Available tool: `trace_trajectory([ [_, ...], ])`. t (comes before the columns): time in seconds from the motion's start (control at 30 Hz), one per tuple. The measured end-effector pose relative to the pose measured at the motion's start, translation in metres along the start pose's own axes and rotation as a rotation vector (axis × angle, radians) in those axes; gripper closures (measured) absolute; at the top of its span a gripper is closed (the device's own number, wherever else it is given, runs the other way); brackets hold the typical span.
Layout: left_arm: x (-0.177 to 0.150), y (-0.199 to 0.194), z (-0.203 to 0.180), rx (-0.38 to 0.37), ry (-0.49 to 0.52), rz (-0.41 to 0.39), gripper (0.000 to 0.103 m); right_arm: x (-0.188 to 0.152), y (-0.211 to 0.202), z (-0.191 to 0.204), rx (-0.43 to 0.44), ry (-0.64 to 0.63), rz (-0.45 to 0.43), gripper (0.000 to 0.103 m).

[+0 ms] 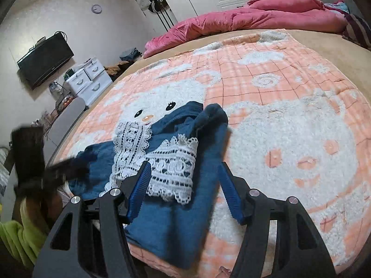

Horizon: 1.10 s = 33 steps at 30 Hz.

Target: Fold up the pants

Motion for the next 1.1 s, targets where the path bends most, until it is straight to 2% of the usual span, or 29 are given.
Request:
trace_trajectory([
  [0.13,-0.015,0.007,-0.022,0.007,0.1,0.03,0.042,-0.004,0.014,0.011,-0.006,-0.005,0.037,0.044],
  [0.27,-0.021,0.01,-0.022,0.011,0.101,0.05,0.046,-0.007,0.026,0.008,-0.015,0.017,0.078,0.05],
  [0.33,-0.024,0.015,-0.019,0.016,0.09,0.072,0.051,-0.007,0.031,0.008,0.011,0.028,0.098,0.067],
  [0.37,-0.025,0.018,-0.018,0.015,0.086,0.082,0.052,-0.007,0.033,0.008,0.02,0.028,0.105,0.07],
  [0.5,-0.034,0.028,-0.018,0.005,0.073,0.134,0.06,-0.004,0.035,0.021,0.062,0.009,0.089,0.093],
  [0.53,-0.035,0.03,-0.018,0.01,0.073,0.141,0.061,-0.001,0.033,0.023,0.066,0.005,0.073,0.093],
  [0.63,-0.038,0.031,-0.013,0.023,0.062,0.15,0.075,0.014,0.032,0.034,0.132,0.021,0.031,0.095],
  [0.8,-0.038,0.024,-0.004,-0.022,0.024,0.146,0.093,0.039,0.049,0.064,0.202,0.017,0.033,0.095],
  [0.93,-0.041,0.014,-0.003,-0.043,0.032,0.141,0.097,0.053,0.081,0.093,0.188,-0.024,0.096,0.095],
  [1.0,-0.042,0.007,-0.003,-0.044,0.046,0.132,0.102,0.055,0.102,0.1,0.153,-0.048,0.14,0.095],
  [1.1,-0.046,0.0,0.005,-0.034,0.039,0.128,0.103,0.054,0.143,0.1,0.084,-0.041,0.224,0.095],
])
Point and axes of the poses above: each gripper's, at about its wrist camera, not at the fingertips, and y roughly the way its jaws point, z to its left, x to its top, the point moved 1 cm from there along y, roughly the way its jaws point, and after that the axes turned 4 degrees about -z, right-handed, at the moved point
